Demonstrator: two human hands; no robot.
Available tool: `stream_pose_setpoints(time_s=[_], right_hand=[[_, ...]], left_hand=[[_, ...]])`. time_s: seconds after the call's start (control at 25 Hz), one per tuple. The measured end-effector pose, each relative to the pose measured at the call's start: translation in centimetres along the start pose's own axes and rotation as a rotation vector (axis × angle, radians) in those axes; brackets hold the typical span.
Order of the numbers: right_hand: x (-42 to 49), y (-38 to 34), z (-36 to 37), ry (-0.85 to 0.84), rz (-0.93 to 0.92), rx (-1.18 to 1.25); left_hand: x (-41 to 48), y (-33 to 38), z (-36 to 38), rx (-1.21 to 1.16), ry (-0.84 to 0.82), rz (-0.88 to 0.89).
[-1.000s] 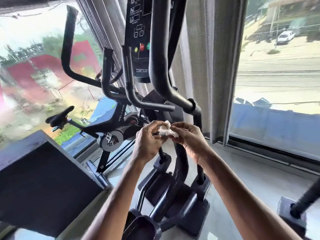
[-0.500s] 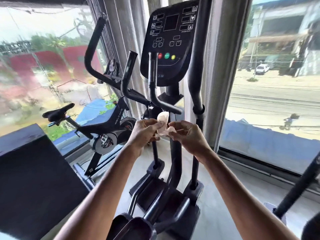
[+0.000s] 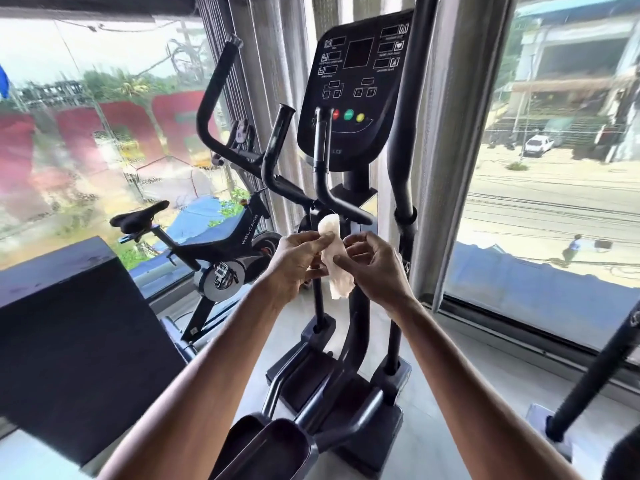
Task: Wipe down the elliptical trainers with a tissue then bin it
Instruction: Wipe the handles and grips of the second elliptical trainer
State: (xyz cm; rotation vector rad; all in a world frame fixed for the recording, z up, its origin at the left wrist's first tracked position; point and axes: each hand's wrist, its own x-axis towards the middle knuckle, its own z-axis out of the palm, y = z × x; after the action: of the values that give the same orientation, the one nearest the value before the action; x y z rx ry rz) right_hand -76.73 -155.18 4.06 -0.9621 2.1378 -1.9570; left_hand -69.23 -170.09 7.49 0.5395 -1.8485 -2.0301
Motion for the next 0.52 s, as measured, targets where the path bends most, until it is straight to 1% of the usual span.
stream_pose_setpoints(time_s=[0.08,0.2,0.28,0.36,0.4,0.52], right_hand=[[0.0,-0.2,0.5,-0.004,0.059,0.123],[0.3,-0.3,1.0,-0.067,0.119,0.316],[1.0,-0.1,1.6,-0.079,0.13,0.363],[2.0,-0.1,2.3,-0.038,0.137,0.379],[2.6,0.0,2.9,-0.013,0.134,0.383],[5.2,0.3,4.9,0.045,0.11,0.386]], left_hand=[[0.1,0.1,-0.5,-0.009,0.008,0.003],[0.9,0.4,-1.4,-0.046,0.053,-0.027],[1.9,0.5,-2.1,-0.077,0.065,-0.038],[2.9,0.8,-2.9,-0.136,0.06,-0.026],[3.4,1.0,-3.5,-0.155,0.031,-0.009],[5.4,1.4,-5.5,-0.104,-0.142,0.056]])
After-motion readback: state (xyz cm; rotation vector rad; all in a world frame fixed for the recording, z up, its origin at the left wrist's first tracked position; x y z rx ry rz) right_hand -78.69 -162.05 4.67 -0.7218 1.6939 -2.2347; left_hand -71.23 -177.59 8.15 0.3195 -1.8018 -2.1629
